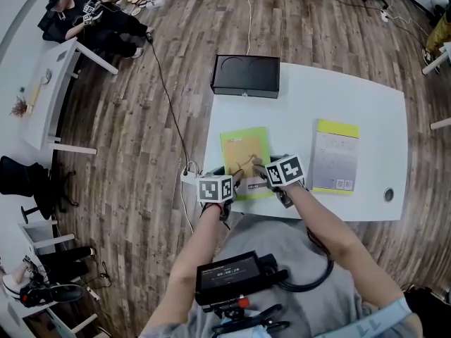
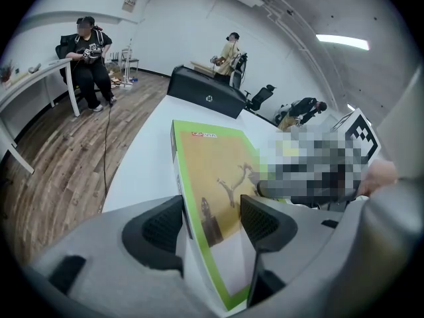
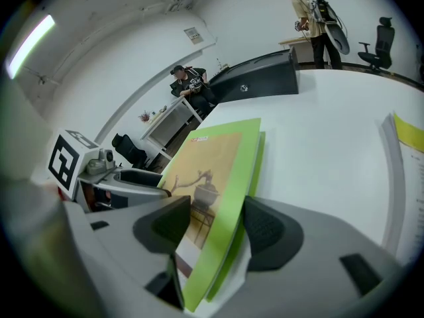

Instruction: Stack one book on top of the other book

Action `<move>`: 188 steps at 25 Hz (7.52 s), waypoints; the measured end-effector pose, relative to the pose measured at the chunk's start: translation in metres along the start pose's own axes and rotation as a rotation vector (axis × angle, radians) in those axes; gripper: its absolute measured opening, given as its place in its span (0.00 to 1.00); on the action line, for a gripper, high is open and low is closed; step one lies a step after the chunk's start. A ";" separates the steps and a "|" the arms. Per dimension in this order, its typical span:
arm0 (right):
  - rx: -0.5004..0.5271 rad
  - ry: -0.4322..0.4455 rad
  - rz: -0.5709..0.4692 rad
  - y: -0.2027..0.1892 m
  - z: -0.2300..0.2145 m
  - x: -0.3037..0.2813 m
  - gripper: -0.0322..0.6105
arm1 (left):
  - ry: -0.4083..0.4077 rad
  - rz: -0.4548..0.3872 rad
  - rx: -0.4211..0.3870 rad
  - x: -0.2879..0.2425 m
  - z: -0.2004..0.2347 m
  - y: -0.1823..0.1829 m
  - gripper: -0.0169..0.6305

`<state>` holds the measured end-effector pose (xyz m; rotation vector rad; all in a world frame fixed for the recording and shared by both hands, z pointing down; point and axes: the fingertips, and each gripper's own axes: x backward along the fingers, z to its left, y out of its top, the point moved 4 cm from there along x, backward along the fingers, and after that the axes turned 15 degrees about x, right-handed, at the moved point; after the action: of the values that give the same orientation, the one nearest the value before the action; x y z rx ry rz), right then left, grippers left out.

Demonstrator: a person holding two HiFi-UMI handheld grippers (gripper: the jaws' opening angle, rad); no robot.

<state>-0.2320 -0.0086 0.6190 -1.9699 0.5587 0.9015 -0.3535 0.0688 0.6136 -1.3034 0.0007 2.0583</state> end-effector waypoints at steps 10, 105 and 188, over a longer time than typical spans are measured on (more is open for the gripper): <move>-0.066 -0.036 -0.020 -0.027 -0.011 0.022 0.45 | -0.027 0.052 -0.062 -0.012 -0.026 -0.011 0.44; -0.268 -0.381 -0.052 -0.159 -0.219 0.205 0.44 | 0.062 0.225 -0.250 -0.157 -0.270 -0.048 0.44; -0.533 0.562 -0.335 -0.367 -0.075 0.248 0.44 | -0.880 0.574 0.470 -0.055 -0.214 -0.279 0.56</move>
<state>0.2004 0.1076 0.6488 -2.7269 0.2850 0.2855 -0.0159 0.1771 0.6482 -0.0409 0.4768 2.7254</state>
